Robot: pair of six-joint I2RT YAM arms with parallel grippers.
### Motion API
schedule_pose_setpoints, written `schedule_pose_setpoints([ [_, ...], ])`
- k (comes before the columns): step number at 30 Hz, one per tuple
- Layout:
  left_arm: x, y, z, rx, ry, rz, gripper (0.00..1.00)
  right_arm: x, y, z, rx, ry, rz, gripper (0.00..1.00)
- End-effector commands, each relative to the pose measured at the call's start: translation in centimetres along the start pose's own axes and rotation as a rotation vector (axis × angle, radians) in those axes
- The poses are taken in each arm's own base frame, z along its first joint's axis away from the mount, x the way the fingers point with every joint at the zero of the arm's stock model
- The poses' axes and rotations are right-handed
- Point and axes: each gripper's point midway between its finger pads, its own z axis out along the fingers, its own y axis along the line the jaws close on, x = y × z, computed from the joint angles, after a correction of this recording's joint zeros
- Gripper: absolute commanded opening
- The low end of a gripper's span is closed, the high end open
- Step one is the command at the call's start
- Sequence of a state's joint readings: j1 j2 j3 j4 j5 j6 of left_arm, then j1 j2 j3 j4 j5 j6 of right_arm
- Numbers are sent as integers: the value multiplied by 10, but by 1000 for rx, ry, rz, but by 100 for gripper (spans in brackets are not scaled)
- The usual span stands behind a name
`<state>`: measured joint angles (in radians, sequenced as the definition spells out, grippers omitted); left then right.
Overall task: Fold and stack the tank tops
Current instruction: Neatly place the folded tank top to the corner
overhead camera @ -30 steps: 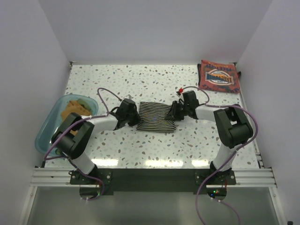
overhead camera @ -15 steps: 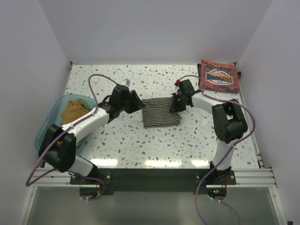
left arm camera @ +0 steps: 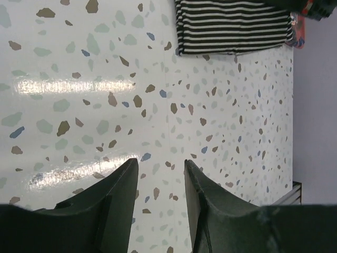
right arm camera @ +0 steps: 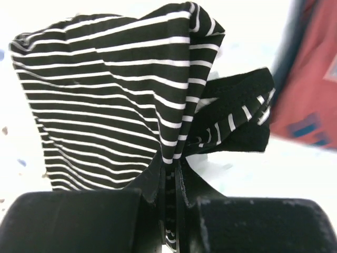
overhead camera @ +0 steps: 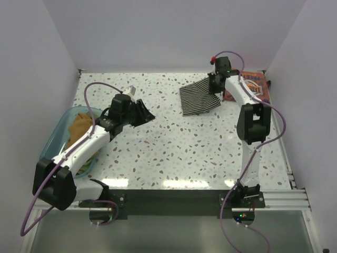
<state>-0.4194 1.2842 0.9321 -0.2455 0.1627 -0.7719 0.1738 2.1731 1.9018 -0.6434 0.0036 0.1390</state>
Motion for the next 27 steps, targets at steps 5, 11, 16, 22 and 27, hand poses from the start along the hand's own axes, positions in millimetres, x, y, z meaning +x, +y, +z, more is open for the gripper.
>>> schedule_pose_setpoints([
  [5, 3, -1, -2, 39, 31, 63, 45, -70, -60, -17, 114, -66, -61, 0],
  [11, 10, 8, 13, 31, 83, 77, 44, -109, -100, -28, 138, -179, -41, 0],
  [16, 15, 14, 24, 29, 122, 89, 43, -111, -137, -25, 181, -195, 1, 0],
  [22, 18, 20, 32, 22, 138, 90, 43, -126, -158, -40, 178, -262, 53, 0],
  [27, 21, 22, 36, 28, 152, 89, 43, -134, -176, -53, 202, -295, 74, 0],
])
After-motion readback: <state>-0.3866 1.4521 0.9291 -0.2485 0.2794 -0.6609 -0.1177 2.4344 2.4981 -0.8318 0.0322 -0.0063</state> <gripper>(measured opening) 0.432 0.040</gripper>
